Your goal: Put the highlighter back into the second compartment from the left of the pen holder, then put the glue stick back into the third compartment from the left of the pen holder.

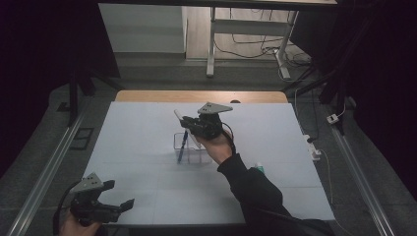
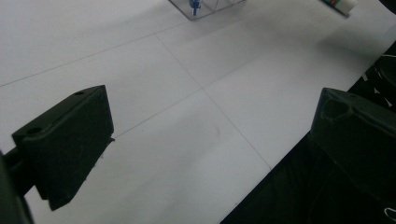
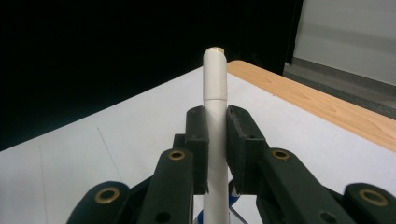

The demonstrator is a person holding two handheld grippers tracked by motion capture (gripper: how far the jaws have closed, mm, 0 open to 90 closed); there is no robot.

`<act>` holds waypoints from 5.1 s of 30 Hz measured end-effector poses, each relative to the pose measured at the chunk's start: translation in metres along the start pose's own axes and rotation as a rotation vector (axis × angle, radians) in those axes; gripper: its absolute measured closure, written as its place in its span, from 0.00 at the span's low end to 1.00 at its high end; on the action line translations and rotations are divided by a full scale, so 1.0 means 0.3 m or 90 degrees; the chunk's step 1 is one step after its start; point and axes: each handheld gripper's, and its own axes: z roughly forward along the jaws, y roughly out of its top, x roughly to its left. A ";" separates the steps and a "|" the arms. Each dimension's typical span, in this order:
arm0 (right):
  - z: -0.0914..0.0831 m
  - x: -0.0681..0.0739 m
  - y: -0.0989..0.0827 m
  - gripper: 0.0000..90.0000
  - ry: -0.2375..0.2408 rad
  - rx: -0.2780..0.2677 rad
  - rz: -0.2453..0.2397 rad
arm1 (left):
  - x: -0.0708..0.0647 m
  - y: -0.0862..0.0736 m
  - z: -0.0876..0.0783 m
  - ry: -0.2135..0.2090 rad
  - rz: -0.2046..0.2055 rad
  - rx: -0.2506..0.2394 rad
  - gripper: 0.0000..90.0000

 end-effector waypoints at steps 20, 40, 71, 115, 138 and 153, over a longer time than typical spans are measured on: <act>0.016 0.022 -0.059 0.82 0.012 0.043 -0.021 | -0.001 0.000 0.001 0.000 0.002 0.001 0.00; -0.082 0.012 -0.049 0.57 0.005 0.071 -0.019 | -0.001 0.001 0.002 0.001 0.000 0.001 0.00; -0.255 -0.019 -0.123 0.10 0.018 0.208 -0.027 | -0.002 0.001 0.001 -0.003 0.004 0.001 0.00; -0.577 -0.050 -0.306 0.00 -0.110 0.260 0.015 | -0.008 0.001 0.001 -0.013 0.021 -0.001 0.01; -0.663 -0.078 -0.370 0.00 -0.149 0.306 0.043 | -0.009 0.002 0.003 -0.014 0.023 0.002 0.01; -0.734 -0.104 -0.388 0.27 -0.175 0.306 0.051 | -0.010 0.003 0.004 -0.013 0.024 0.004 0.01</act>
